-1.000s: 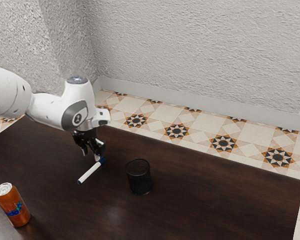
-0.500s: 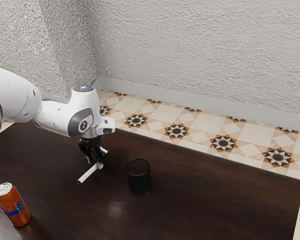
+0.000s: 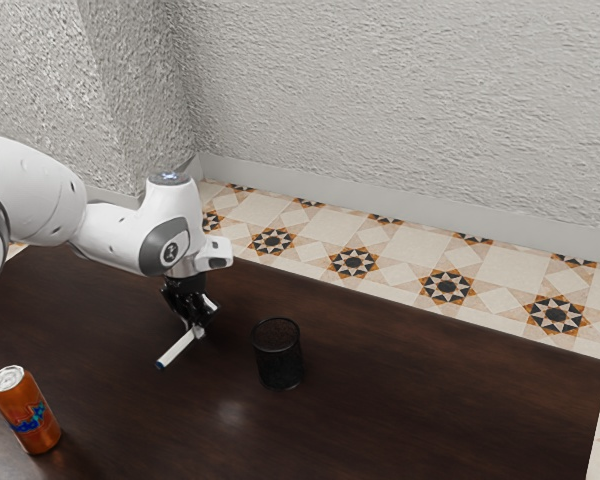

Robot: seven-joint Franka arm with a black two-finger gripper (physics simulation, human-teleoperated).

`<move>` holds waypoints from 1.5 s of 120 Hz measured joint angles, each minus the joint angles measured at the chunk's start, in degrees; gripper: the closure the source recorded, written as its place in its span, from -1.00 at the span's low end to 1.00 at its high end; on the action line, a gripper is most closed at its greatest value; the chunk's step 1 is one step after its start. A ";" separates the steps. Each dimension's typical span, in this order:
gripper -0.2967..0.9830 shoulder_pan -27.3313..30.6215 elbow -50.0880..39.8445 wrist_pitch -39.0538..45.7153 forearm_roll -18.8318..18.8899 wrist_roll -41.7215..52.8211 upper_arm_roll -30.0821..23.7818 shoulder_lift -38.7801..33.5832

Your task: Put the marker into the pen holder.

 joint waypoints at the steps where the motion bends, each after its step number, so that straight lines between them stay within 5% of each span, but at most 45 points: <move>1: 0.58 0.00 0.00 0.00 0.02 -0.01 0.00 -0.02; 20: 0.66 -0.13 -0.22 0.05 0.50 -0.59 -0.51 -1.93; 64: 0.69 -2.33 -3.05 -1.46 -1.65 -2.32 -10.46 -20.79; 96: 0.69 -7.75 -3.27 7.20 -2.89 -3.53 -11.53 -19.79; 180: 0.64 -6.40 -10.61 16.80 -2.75 -4.98 -12.12 -19.64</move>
